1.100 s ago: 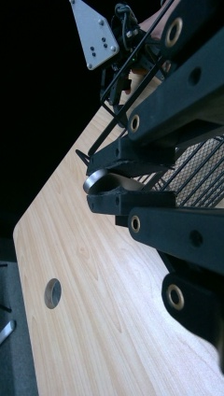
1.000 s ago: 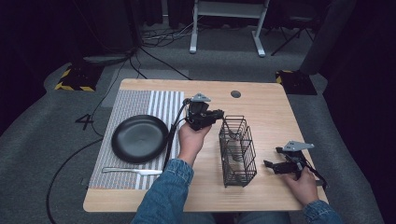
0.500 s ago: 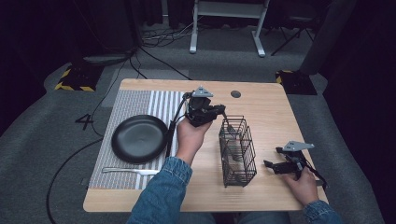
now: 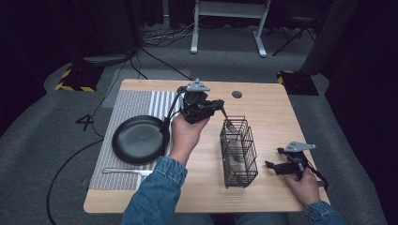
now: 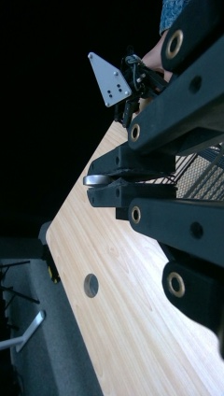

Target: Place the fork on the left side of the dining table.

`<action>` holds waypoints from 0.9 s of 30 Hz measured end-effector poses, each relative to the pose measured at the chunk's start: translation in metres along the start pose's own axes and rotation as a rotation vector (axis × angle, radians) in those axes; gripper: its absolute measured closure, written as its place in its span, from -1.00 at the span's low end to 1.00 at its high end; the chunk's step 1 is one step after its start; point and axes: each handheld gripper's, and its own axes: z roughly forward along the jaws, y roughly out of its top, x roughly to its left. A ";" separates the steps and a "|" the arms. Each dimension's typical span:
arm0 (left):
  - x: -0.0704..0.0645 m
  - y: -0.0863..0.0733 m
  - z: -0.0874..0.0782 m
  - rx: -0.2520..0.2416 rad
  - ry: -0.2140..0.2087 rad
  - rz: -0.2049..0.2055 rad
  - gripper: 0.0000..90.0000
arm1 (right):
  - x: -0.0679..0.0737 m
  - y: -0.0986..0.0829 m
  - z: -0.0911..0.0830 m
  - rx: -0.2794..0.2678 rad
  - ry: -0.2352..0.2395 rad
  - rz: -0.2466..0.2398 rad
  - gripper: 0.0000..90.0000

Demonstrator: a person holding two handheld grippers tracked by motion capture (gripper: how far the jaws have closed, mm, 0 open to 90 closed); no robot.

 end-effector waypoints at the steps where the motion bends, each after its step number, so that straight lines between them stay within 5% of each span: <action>1: 0.000 0.001 -0.003 -0.001 0.001 0.002 0.92 | 0.000 0.000 0.000 0.000 0.000 0.000 -0.72; 12: 0.002 0.010 -0.027 -0.030 0.012 0.008 0.92 | 0.000 0.000 0.000 0.000 0.000 0.000 -0.72; 27: 0.023 0.014 -0.050 -0.070 0.041 -0.033 0.92 | 0.000 0.000 0.000 0.000 0.000 -0.001 -0.72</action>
